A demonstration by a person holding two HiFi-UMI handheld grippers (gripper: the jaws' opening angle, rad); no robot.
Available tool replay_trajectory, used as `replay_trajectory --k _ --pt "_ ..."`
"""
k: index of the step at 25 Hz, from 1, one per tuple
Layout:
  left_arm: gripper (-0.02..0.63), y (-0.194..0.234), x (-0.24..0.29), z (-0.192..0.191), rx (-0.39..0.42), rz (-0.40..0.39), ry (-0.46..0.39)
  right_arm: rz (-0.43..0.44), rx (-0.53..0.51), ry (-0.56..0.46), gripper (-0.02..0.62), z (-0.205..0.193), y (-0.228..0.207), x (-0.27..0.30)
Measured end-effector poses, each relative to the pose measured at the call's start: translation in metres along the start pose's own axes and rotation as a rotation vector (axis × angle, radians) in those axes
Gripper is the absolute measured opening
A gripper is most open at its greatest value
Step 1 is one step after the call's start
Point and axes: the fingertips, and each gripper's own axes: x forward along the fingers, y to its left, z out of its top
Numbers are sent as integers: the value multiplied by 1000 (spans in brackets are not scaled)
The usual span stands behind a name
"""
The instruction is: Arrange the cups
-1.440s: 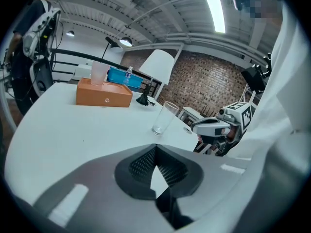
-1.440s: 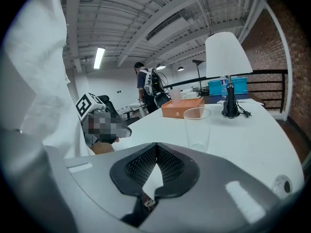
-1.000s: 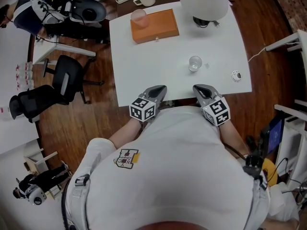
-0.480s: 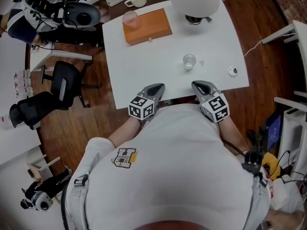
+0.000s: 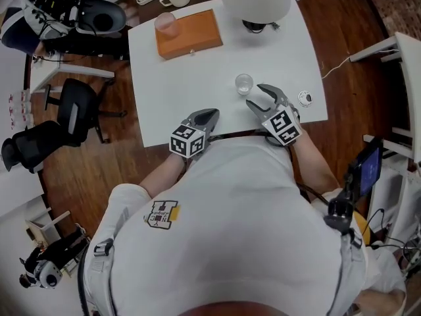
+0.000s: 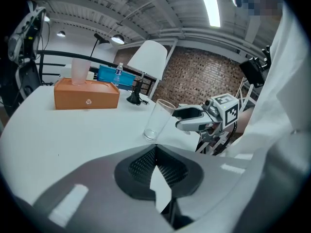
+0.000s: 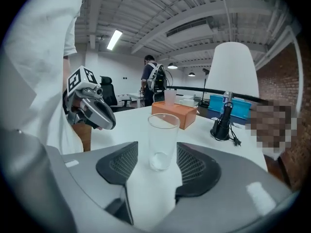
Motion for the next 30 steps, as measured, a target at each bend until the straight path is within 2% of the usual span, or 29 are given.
replay_trajectory --k 3,8,12,16,23,27,30 --pt "0 -1 8 2 -12 21 -10 42 -47 13 329 -3 -5 16" --pt "0 1 13 3 -46 69 -19 119 -111 13 393 1 -3 40" --pt "0 2 13 0 -64 103 -16 136 -144 14 388 5 -3 55" --pt "0 1 12 -4 -83 133 -9 139 -181 15 291 8 -3 60" --pt "0 -10 11 -7 -119 145 -5 145 -150 5 282 9 -2 61" --pt "0 -10 9 -8 -112 119 -1 138 -142 20 281 13 -2 62" --pt "0 -2 1 -9 -98 93 6 117 -131 15 281 30 -2 60"
